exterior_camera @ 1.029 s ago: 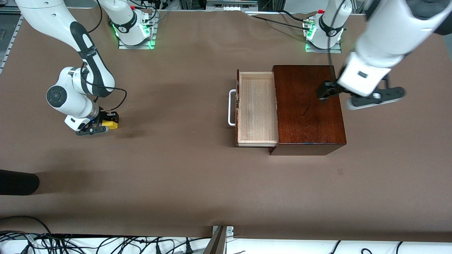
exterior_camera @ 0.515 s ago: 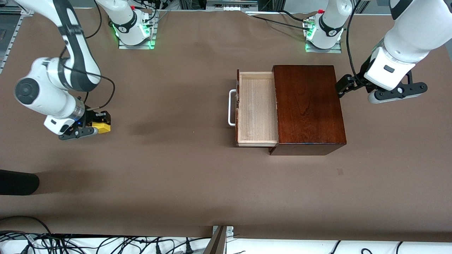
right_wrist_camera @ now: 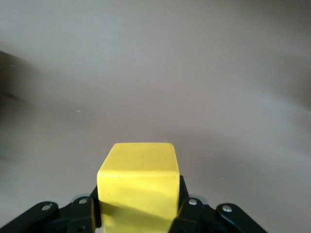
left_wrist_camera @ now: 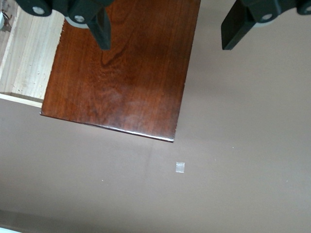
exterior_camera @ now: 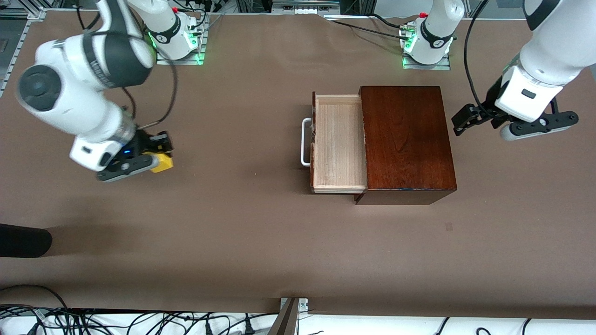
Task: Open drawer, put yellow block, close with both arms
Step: 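Grasp the yellow cube with the right gripper and lift it, then carry the yellow cube with the right gripper over the open drawer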
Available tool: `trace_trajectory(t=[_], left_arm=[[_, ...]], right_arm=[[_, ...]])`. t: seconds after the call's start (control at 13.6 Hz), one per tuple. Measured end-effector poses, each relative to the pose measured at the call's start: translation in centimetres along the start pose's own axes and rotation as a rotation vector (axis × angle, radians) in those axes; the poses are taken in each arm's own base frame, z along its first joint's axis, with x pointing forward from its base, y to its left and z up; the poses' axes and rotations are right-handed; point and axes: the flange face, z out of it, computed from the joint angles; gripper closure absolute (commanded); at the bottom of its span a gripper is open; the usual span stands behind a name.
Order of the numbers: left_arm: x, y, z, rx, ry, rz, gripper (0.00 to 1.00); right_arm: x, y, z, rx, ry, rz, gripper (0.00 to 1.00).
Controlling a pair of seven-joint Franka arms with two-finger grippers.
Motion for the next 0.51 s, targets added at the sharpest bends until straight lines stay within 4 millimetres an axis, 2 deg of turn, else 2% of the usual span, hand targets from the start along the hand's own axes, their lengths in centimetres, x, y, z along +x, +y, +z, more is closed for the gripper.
trace_trajectory(t=[0.29,0.51], left_arm=[[0.1,0.3,0.3,0.001,0.001,0.060,0.00],[0.7,0.4,0.1,0.004,0.024,0.090,0.00]], right_arm=[[0.2,-9.2,0.7,0.001,-0.005,-0.033,1.00],[0.4,-15.3,0.0,0.071,0.012,-0.056,1.00]])
